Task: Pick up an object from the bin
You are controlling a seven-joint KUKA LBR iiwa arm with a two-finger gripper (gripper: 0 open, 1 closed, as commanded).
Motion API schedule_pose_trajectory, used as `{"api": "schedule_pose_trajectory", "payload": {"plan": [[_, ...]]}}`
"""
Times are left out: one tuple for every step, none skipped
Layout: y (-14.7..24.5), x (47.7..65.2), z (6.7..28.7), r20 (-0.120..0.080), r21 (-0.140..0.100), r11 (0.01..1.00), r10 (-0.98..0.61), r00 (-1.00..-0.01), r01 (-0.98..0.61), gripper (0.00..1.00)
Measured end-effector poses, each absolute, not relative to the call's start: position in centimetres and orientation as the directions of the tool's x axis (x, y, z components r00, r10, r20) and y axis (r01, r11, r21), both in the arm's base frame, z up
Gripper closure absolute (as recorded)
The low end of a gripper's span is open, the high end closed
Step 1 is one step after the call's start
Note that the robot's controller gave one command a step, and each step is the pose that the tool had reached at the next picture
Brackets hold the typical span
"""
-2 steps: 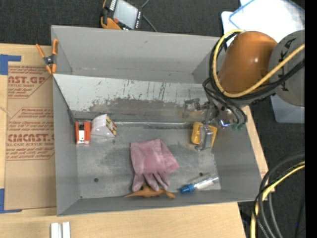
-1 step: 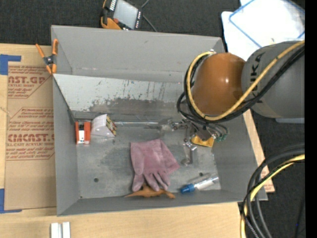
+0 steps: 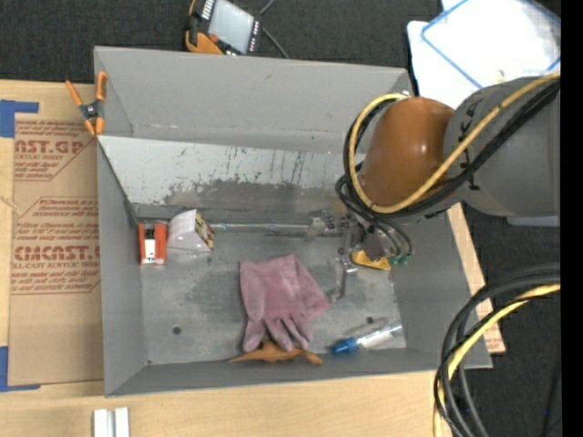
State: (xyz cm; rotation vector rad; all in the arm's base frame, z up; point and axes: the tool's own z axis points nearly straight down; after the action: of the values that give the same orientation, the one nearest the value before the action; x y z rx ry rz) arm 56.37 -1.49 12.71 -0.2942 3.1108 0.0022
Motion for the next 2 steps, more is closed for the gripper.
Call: {"api": "schedule_pose_trajectory", "payload": {"plan": [[1.5,54.9,9.4,-0.012,0.000,0.915,-0.404,-0.915,-0.404,0.00],[1.4,56.2,7.1,-0.025,-0.002,0.984,-0.178,-0.984,-0.178,1.00]]}}
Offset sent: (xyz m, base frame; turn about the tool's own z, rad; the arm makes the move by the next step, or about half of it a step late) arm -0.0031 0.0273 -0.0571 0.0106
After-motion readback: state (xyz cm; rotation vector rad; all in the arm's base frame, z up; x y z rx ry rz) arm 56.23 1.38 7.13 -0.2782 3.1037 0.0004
